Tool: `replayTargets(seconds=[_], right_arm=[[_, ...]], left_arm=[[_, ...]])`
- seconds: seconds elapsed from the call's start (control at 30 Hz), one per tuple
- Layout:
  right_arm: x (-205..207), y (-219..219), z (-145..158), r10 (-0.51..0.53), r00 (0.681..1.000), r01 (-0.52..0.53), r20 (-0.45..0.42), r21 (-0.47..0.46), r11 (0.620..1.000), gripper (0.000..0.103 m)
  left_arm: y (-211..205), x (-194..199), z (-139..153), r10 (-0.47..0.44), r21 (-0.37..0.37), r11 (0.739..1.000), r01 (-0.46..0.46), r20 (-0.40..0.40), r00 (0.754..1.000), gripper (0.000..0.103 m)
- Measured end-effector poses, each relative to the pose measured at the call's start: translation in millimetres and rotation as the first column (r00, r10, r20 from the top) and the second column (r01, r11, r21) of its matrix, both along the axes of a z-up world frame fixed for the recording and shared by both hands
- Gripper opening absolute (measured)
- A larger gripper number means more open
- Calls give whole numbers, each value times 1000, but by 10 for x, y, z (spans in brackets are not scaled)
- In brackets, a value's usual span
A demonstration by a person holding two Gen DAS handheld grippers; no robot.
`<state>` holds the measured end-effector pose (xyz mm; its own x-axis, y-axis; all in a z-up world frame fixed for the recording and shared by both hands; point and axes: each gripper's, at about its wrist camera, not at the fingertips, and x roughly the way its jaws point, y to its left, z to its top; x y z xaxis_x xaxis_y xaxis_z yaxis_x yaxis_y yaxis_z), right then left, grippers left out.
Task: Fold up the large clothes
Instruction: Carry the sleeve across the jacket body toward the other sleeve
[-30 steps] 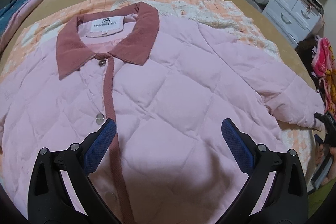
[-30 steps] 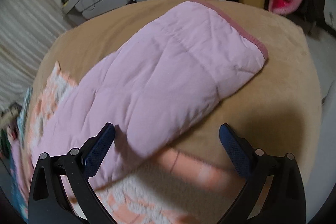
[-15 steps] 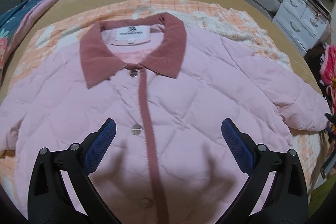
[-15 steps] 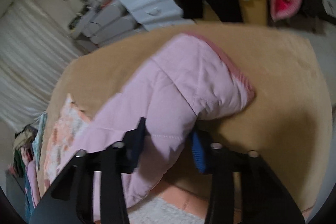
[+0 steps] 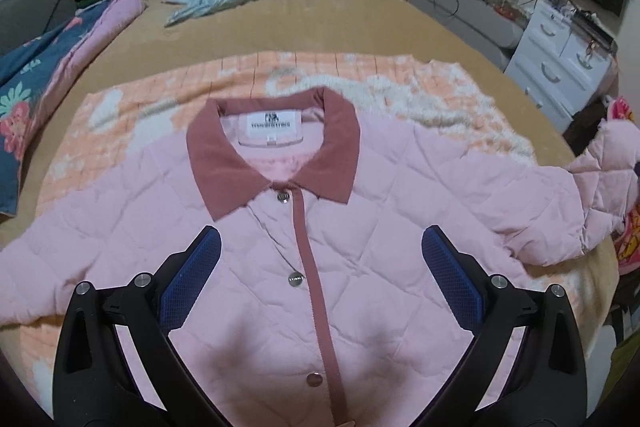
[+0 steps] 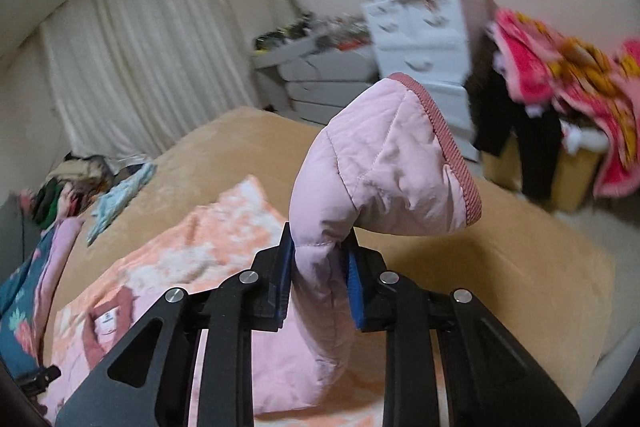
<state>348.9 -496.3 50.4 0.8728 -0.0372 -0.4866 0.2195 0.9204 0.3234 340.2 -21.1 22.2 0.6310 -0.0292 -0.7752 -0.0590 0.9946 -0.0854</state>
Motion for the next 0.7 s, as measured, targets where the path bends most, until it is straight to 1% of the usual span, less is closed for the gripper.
replayTargets(seconds=[0.07, 0.17, 0.3, 0.43, 0.57, 0.7], right_arm=[[16, 172, 153, 30, 999, -29, 17, -33, 999, 22], [31, 525, 390, 71, 997, -67, 35, -110, 992, 22], [29, 869, 579, 126, 991, -115, 56, -167, 979, 21], [44, 1188, 748, 176, 982, -159, 69, -203, 966, 21], [72, 1449, 880, 216, 973, -196, 79, -206, 959, 21], [94, 1701, 1000, 251, 964, -226, 91, -222, 948, 21]], left_arm=[[56, -35, 84, -2, -11, 1000, 2, 9, 1000, 94], [119, -79, 160, -4, -20, 1000, 4, 15, 1000, 94], [208, -156, 246, -3, -40, 999, 4, 30, 1000, 94], [300, -208, 314, 2, -49, 999, 0, 37, 999, 94], [416, -271, 396, 8, -55, 998, -5, 44, 999, 94], [554, -329, 471, 24, -47, 999, -22, 45, 999, 94]])
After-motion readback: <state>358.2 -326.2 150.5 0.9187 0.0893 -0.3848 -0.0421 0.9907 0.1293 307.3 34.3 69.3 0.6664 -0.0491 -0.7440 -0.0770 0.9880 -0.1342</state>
